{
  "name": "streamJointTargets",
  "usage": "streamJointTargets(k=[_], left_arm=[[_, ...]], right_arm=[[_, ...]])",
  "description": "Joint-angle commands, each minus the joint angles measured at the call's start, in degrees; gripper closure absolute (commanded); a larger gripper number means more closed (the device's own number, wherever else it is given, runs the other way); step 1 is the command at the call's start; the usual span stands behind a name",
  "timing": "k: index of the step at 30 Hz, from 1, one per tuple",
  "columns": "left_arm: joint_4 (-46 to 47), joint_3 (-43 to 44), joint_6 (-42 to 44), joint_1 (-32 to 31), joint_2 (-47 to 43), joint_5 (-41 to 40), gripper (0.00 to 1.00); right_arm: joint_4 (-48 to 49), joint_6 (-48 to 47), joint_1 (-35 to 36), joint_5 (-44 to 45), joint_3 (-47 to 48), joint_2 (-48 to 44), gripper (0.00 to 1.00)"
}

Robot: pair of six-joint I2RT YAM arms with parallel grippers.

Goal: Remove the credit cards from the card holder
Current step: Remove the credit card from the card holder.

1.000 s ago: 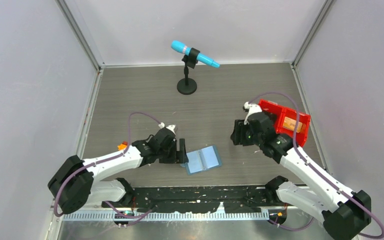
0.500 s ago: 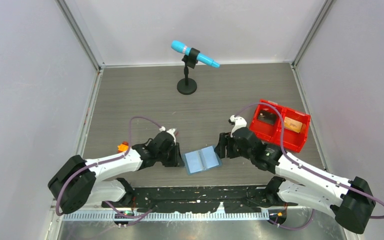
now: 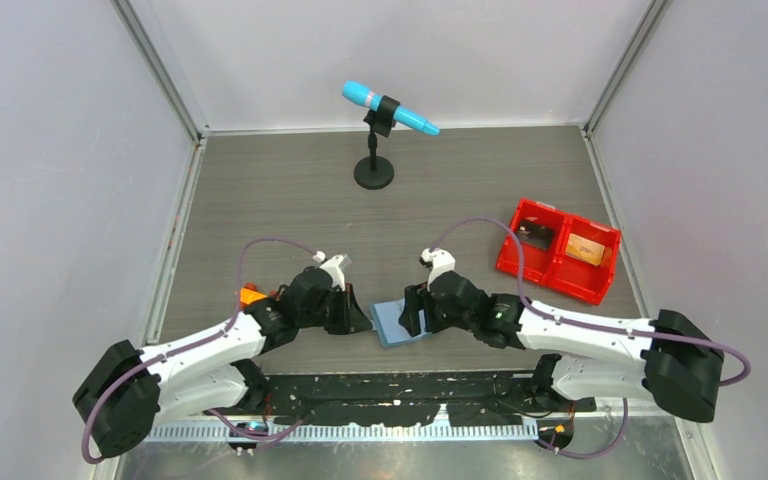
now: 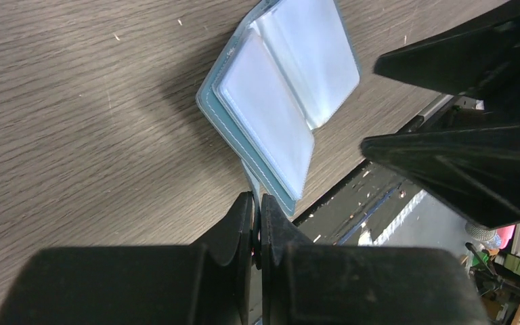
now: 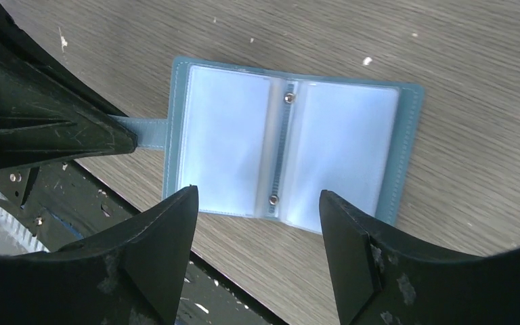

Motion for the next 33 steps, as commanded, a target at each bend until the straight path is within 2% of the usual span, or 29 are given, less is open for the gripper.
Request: streamJointTargets(k=[1,7,15,30,33], left_arm=[[3.56,-0.39,0.03,0.05,-2.14,1.66,1.00],[3.13,-0.39,0.22,0.05,-2.89,2.06,1.00],[3.00,-0.13,0.18,0.07,-2.77,2.75,1.00],[1.65,-0.04,0.55,0.07,-3.84,2.46,1.00],[0.89,0.28,0.90,0.07,-3.91,2.24,1.00]], right_arm=[[7.98,1.16,1.42,-1.07,3.38,3.54,0.27],[10.55,0.64,2.57,-4.57,5.33,8.73,0.27],[11.58,1.55,3.97,-3.71,5.87,12.61,0.27],[10.71,0.94,4.15,-1.24,5.08,14.95,0.37],[9.71,0.87,4.15,0.50,5.08,14.51,0.41]])
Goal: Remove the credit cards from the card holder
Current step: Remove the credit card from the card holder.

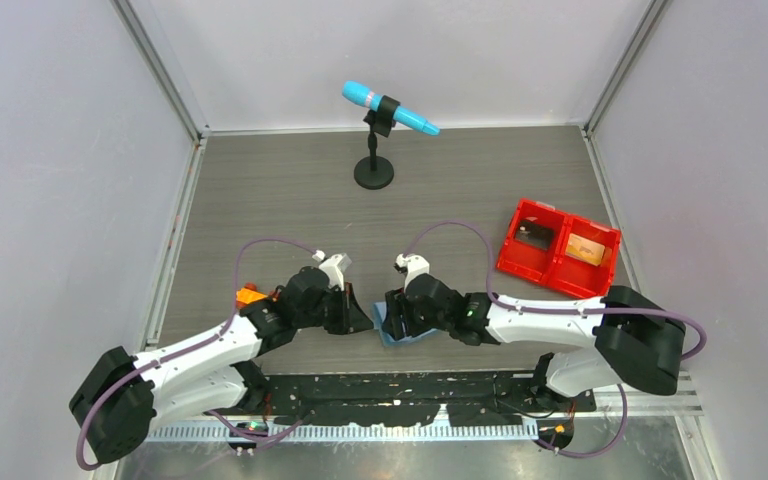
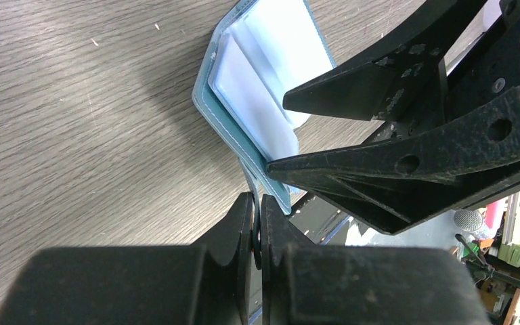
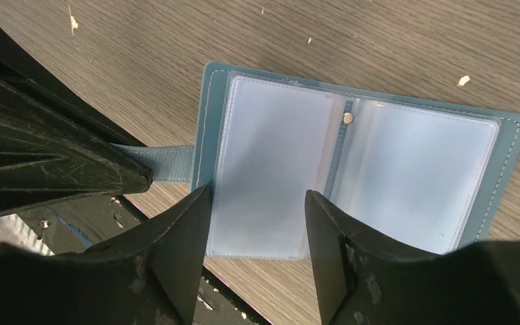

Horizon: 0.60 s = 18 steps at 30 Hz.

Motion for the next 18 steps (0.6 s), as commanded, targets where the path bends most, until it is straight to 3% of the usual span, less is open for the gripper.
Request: streamJointTargets(k=[1,10,18], left_arm=[[0.26,0.72,0.88,0.07,-1.26,0.49,1.00],[-1.62,0.61,1.50,0.07,-2.17,-0.64,1.00],[-2.38,0.47,1.78,0.07,-2.38,-1.08,1.00]], right_arm=[[-0.14,-0.05,0.30,4.08,1.23,-0.59,0.42],[-4.27,-0.43,0.30,8.84,0.66,-3.92,0.52],[-6.07,-1.16,0.30,10.22,0.79,-4.86,0.42]])
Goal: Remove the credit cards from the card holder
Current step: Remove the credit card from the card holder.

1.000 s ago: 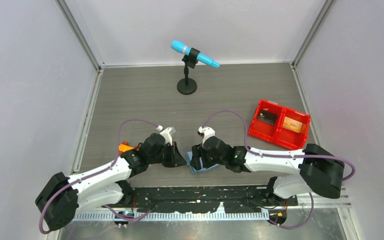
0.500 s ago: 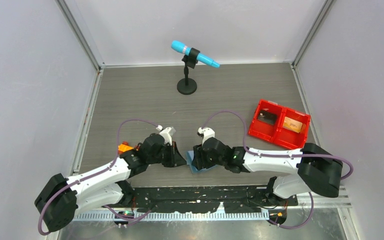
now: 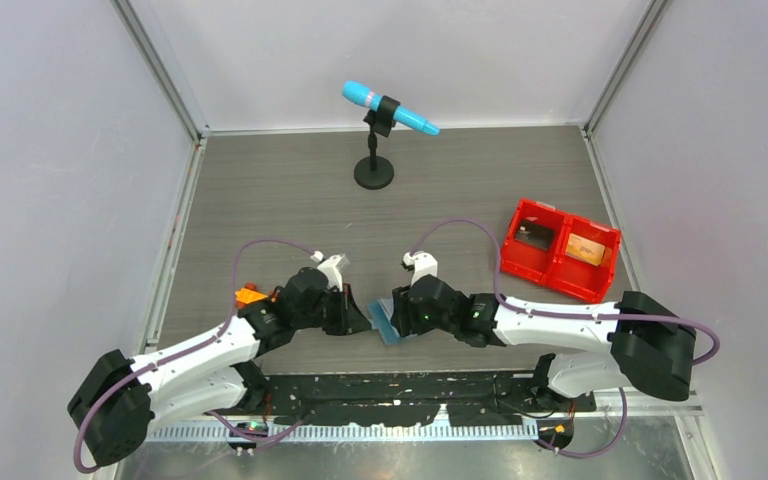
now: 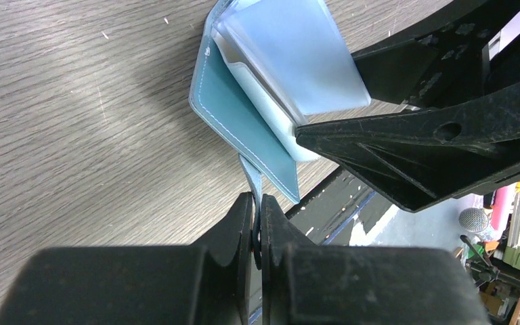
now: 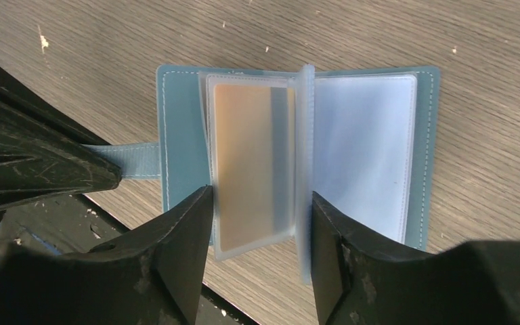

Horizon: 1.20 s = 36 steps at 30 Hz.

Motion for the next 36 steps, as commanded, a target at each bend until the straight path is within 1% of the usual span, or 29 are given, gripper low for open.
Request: streamJointTargets(k=[1,16,27,32,34,36], left_arm=[[-0.53,0.42,1.43,0.07,-1.21,-0.46,1.00],[-0.83,0.61,1.78,0.07,-1.02,-0.65,1.00],[-1.49,0.59,2.19,0.05,-0.85,-1.32,1.00],[-5.29,1.68,3.23,0.12,-1.10,-4.72,1.00],[-7.60,2.54,3.71,0.24,-1.15,-6.49,1.00],[-8.51,3.52,4.26,0.36,-1.04,-6.88,1.00]], right_arm=[[-2.14,-1.05,-0.07,3.92,0.79,-1.43,0.41],[-7.07,-3.58,-0.07,7.83,1.89,-3.31,0.28],[-9.01,-5.13,-0.12,8.10,3.32,-2.99,0.26],[-10.72,-6.18,-0.07,8.09,4.21,-4.83,0.25],[-9.91,-6.18,-0.07,6.77,4.10,-5.43,0.26],[-7.13,-5.95,-0.07,4.55,3.24,-5.41,0.26]])
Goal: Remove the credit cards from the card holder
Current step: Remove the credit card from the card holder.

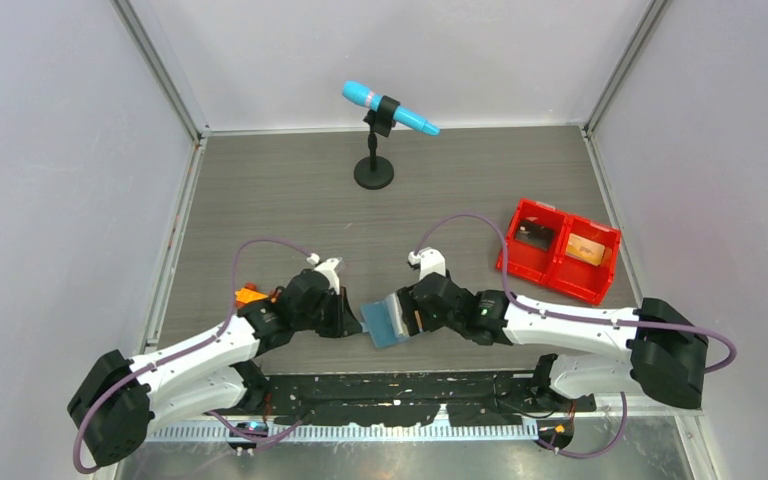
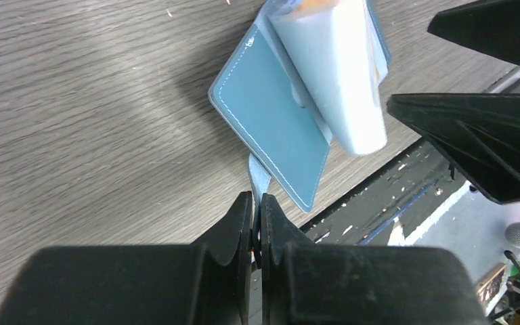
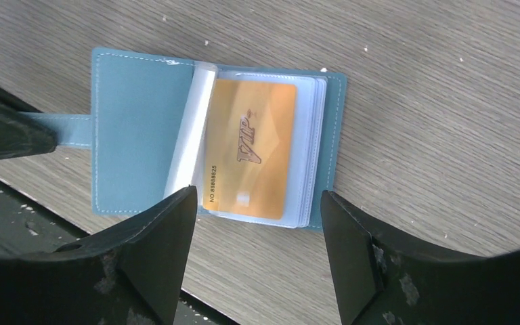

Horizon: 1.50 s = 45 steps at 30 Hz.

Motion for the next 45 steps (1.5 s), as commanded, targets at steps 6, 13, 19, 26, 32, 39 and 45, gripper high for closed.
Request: streamJointTargets(k=[6,13,19,26,32,39,45], left_arm=[[-3.97,4.16,2.03,0.58,-1.24,-3.47,0.93],[-8.53,4.76,-0.32,0.69,-5.81,-6.29,0.66],[-7.17,5.77,-1.14,0.69,-9.92,-3.38,0.59],[-0.32,9.54,-1.87,0.47,-3.42,4.18,0.59],[5.93,13.83,-3.46,-0.88,5.79,7.03,0.62],[15.44,13.65,-6.08,-1.16,15.30,9.17,0.65],[19.36,8.93,-7.77,-1.16,18.67,5.93,0.68]], right_arm=[[13.88,1.26,-0.01,-11.95,0.62,3.67,0.27],[18.46,2.06,-0.05,-15.98,1.67,6.98,0.37],[16.65,1.06,-3.13,-16.18,0.26,2.80,0.56],[15.26,-0.90,-9.22,-16.40,-2.22,-1.55,0.55],[15.23,-3.01,-14.02,-17.23,-2.78,-0.81,0.55],[17.34,-3.51,-15.36,-22.82,-3.69,2.36,0.61],[20.26,-2.53,-15.39,-25.11,-4.95,5.32,0.66]])
